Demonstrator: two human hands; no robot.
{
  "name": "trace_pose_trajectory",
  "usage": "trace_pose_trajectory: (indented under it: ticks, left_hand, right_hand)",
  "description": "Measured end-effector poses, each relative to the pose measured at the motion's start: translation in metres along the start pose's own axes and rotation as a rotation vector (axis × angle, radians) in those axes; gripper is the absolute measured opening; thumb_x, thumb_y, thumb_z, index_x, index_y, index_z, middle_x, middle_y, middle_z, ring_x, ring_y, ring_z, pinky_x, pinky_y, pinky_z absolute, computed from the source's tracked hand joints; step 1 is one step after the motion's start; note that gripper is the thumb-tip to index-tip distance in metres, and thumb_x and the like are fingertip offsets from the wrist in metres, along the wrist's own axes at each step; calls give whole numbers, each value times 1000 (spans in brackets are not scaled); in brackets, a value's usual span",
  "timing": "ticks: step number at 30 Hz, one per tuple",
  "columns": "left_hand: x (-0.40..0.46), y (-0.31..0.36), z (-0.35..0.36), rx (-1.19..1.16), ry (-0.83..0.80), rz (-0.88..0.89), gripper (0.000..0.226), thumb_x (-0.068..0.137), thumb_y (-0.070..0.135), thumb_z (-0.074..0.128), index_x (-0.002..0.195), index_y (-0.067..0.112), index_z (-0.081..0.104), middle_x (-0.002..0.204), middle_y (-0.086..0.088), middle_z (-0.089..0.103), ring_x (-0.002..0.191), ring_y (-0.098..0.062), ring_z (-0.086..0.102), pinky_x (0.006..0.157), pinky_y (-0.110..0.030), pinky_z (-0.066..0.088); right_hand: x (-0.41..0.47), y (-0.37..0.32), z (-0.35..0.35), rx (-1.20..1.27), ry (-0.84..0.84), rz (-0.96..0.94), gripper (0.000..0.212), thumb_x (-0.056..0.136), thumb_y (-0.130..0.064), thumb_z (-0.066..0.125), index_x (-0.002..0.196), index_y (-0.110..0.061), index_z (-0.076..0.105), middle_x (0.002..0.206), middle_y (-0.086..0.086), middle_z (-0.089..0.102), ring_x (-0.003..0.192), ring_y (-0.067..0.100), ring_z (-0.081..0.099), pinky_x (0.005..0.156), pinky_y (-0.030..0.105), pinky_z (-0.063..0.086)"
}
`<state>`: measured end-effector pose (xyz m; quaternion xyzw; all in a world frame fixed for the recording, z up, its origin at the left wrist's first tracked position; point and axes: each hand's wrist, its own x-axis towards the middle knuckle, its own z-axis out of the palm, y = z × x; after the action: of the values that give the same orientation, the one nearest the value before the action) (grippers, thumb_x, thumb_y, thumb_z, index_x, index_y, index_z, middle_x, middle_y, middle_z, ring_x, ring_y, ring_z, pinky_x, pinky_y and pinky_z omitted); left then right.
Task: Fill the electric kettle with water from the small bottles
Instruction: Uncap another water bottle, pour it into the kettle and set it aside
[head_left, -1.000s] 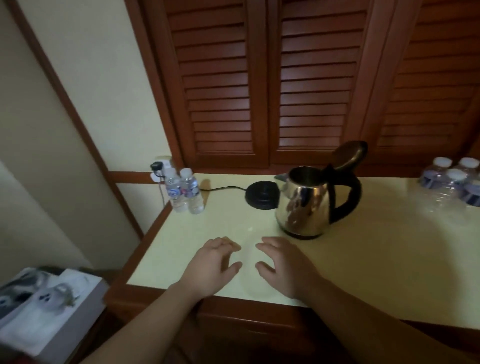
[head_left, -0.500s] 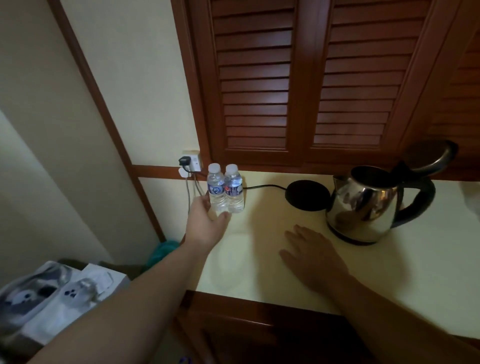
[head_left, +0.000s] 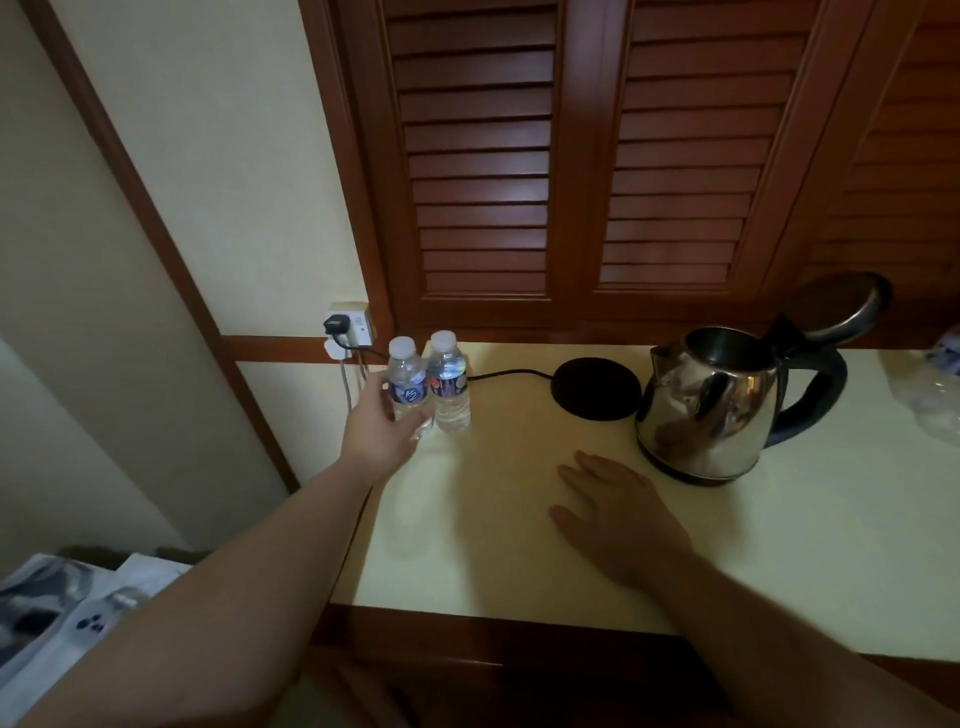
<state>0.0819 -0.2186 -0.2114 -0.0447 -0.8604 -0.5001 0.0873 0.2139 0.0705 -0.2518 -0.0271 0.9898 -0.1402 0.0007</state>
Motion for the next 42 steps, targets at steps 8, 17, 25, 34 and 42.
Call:
trace_pose_trajectory:
  ticks: [8,17,25,34,42]
  left_hand:
    - [-83,-4,9,-81,-66,1,57,82,36,85,130,41,55,115,22,71,104,-1,69,94,-36,59]
    - [-124,42,94,12,-183,135,63,77,36,90,130,33,55,111,18,72,100,0,69,87,-21,58]
    - [-125,63,127,35,-275,149,63,76,42,88,129,39,56,105,23,69,98,-2,69,83,-14,55]
    - [-119,69,123,45,-383,146,63,79,48,85,131,47,50,115,21,69,104,-2,69,83,-18,56]
    - [-119,72,120,3,-401,145,62,80,49,84,130,49,49,117,21,68,106,-2,66,77,-10,49]
  right_hand:
    - [2,1,-6,180,55,56,59,97,-60,55,147,-29,53,157,-6,46,143,12,39,118,33,28]
    - [8,-18,-123,450,180,-189,29,97,-55,61,92,-27,69,80,-4,65,72,12,59,64,30,47]
    - [3,-21,-170,-26,-49,-218,58,91,-55,68,81,1,63,68,8,48,58,21,42,58,40,36]
    - [10,-26,-198,-163,-293,-413,34,92,-34,73,125,-28,68,99,-12,60,84,9,59,68,28,45]
    - [6,-24,-180,-74,-122,-260,48,93,-47,71,80,-1,64,64,6,48,54,19,39,52,31,30]
